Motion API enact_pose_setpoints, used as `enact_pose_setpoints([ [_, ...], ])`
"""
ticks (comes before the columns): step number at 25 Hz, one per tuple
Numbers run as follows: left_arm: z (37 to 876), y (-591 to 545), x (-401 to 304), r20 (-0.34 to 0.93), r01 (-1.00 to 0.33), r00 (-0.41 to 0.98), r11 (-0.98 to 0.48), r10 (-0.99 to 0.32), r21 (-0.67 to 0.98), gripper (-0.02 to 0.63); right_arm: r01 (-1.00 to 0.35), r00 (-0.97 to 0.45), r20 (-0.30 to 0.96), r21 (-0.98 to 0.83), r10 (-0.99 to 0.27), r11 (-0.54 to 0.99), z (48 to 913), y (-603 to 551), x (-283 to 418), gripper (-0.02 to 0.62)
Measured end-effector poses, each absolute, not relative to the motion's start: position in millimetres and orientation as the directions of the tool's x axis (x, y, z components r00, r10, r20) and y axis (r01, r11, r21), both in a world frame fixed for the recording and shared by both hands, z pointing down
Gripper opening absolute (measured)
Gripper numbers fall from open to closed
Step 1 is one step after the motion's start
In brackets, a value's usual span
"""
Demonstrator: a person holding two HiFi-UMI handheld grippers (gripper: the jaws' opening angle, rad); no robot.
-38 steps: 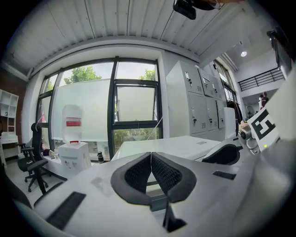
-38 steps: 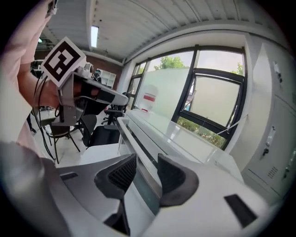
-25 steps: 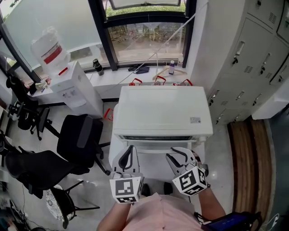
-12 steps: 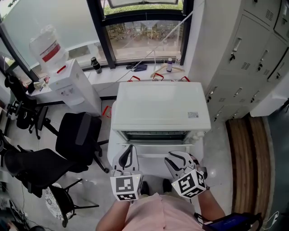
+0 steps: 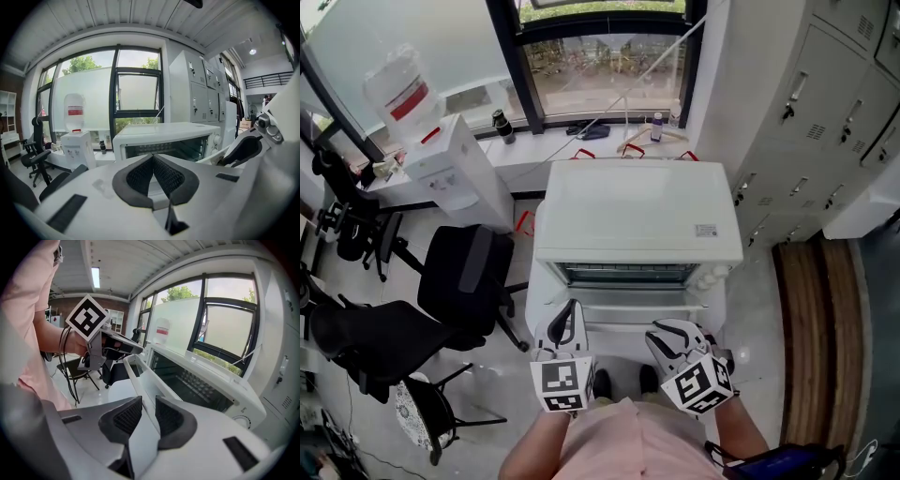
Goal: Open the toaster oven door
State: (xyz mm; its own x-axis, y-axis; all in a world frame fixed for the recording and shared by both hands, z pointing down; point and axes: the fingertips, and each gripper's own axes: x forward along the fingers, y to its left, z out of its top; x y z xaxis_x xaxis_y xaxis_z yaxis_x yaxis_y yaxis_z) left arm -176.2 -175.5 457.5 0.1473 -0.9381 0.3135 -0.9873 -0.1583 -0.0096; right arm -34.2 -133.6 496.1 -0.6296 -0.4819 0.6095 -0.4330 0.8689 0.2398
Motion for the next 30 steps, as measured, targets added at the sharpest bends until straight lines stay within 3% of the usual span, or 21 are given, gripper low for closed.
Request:
enact_pose_setpoints([
  [22,500.4,-162.5,-186.4,0.457,-0.987,0.154,-0.161,-0.876,0.024,0.014,-0.413,-0.630,0.658,0.165,-0.412,0.895,521.6,-103.4,-30.4,0.047],
  [30,501.1,-162.8,-184.7,0.459,-0.985,0.161,-0.174,-0.873,0.016,0.014,-0.566,-0.675,0.547,0.047,-0.495,0.823,491.3,-119.6,-20.9,0.026],
])
